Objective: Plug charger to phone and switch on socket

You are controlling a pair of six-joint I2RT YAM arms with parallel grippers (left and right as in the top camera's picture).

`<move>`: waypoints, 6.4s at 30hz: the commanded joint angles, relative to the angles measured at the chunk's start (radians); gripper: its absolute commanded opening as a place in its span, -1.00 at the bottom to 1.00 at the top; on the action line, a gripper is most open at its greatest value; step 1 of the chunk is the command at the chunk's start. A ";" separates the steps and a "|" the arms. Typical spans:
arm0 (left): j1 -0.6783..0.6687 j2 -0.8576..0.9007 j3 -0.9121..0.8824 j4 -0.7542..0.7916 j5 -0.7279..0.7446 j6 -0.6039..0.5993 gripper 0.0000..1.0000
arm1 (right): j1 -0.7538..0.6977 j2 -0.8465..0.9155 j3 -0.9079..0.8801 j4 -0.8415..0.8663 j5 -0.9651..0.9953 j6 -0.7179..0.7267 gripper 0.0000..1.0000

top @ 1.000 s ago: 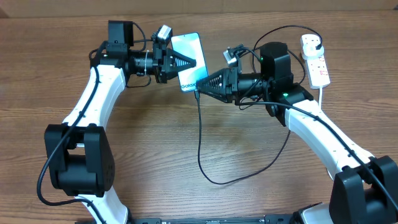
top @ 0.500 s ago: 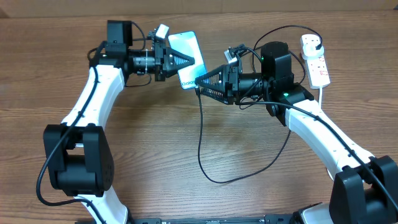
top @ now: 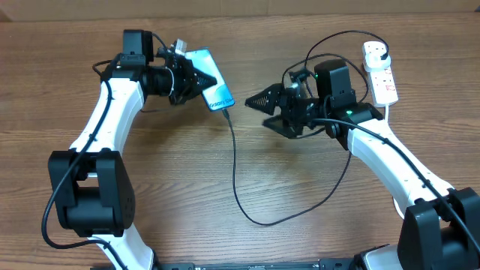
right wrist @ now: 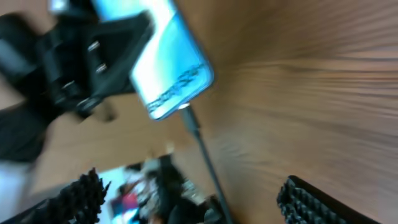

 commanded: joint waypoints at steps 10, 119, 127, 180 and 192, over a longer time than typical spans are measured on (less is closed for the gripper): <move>-0.177 -0.009 0.009 -0.046 -0.590 0.032 -0.92 | -0.004 0.006 0.014 -0.143 0.303 -0.080 0.91; -0.095 0.269 0.386 -0.371 -0.406 0.219 -0.42 | -0.002 -0.006 0.146 -0.433 0.326 -0.266 0.99; -0.095 0.256 0.599 -0.548 -0.335 0.225 0.99 | -0.003 -0.045 0.428 -0.744 0.499 -0.316 0.99; -0.272 -0.375 0.295 -0.763 -0.929 -0.001 0.99 | -0.546 0.087 0.755 -0.720 0.875 -0.546 1.00; -0.272 -0.366 0.295 -0.763 -0.924 -0.002 0.99 | -0.631 0.270 0.753 -0.496 0.875 -0.630 1.00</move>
